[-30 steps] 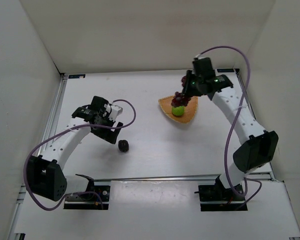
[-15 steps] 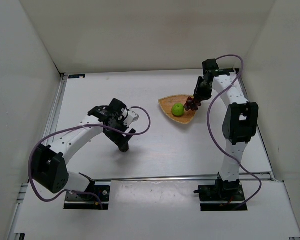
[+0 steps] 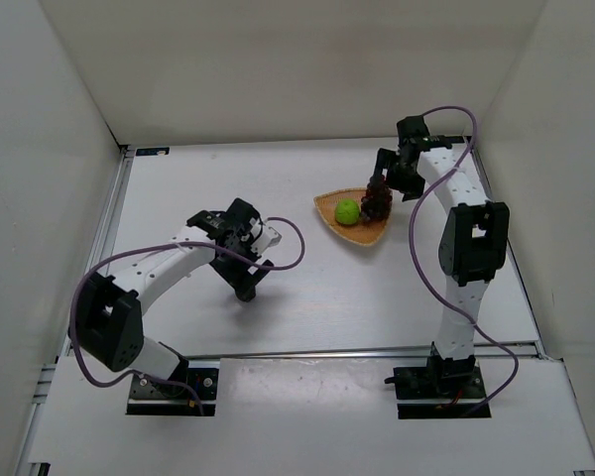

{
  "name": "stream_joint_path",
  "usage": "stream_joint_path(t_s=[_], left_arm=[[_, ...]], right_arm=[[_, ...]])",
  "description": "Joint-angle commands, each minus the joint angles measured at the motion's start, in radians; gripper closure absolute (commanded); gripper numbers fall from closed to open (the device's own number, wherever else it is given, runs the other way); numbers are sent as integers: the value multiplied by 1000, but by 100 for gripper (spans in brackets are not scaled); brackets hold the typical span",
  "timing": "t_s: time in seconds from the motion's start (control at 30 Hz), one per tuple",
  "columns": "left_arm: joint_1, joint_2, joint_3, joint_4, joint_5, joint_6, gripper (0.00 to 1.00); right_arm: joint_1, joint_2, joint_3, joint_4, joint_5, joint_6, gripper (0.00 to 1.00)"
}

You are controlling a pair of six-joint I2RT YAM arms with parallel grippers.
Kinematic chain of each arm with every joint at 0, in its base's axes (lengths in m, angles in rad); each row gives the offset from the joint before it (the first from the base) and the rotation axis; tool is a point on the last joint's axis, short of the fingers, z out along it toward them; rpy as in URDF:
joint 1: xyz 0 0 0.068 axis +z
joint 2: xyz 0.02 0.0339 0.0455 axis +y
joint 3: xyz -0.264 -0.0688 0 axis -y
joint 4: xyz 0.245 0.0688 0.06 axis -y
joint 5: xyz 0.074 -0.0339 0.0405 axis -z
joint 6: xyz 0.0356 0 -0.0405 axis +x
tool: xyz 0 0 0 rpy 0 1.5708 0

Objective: Place and organize the fake fruits in the fruit bowl

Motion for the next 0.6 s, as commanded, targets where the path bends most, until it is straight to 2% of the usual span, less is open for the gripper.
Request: stream_joint_path(t_s=[0.0,0.3,0.47,0.5,0.57], left_arm=[[-11,6,22,38,-9,24,0],[-11,109,11,110,15,42,0],[-11,216,32,148,6,53,0],[-11,216,43,148,6,62,3],[-11,230,52,148,6,71,15]], right_arm=[[10,-77,-3,-13,4,-22,10],[30,-362,-171,43,36,18,8],[39,-494,-274,66,46,36,7],[39,-508,-288,66,46,36,7],[39,-549,-297,66,36,47,7]])
